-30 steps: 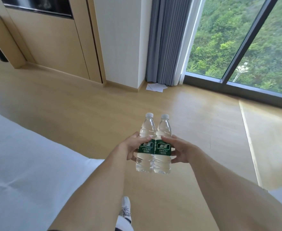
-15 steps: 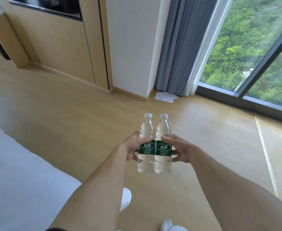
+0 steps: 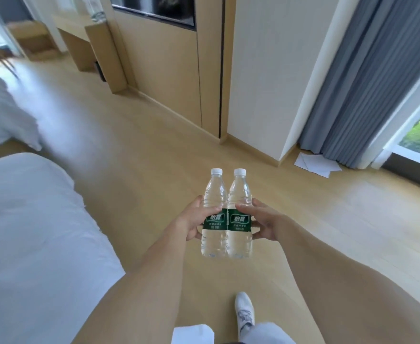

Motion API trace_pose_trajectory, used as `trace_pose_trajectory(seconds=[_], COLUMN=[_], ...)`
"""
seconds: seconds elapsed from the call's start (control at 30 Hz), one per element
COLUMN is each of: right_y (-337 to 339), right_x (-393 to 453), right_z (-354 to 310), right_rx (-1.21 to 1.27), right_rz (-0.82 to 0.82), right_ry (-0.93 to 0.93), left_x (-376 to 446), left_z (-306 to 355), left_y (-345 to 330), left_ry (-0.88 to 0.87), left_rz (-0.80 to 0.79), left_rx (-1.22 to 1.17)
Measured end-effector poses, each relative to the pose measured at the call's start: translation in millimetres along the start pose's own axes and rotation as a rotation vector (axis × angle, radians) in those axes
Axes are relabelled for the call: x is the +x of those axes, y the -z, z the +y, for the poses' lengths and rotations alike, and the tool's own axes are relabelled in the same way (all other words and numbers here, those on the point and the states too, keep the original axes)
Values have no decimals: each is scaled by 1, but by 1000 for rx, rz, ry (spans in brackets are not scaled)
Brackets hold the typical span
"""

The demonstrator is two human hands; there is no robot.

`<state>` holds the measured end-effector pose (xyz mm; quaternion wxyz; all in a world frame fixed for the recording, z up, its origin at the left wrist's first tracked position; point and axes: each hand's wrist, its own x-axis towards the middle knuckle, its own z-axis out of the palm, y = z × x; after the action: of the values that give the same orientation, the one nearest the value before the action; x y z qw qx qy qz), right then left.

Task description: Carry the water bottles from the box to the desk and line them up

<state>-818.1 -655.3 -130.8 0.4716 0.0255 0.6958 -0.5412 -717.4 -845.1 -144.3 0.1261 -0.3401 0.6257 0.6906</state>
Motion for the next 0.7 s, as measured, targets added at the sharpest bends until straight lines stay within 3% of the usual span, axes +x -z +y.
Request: trace_pose_trajectory(seconds=[0.3,0.7], right_y=[19,-68], right_x=[95,210], right_z=[-136,-274], right_rx=[-104,-240], right_rz=[-186,-302], right_ry=[106,191], left_x=[68,136], left_z=[101,182], left_y=[27,155], left_ry=[-93,-191], left_rz=[182,361], left_rx=[-118,-202])
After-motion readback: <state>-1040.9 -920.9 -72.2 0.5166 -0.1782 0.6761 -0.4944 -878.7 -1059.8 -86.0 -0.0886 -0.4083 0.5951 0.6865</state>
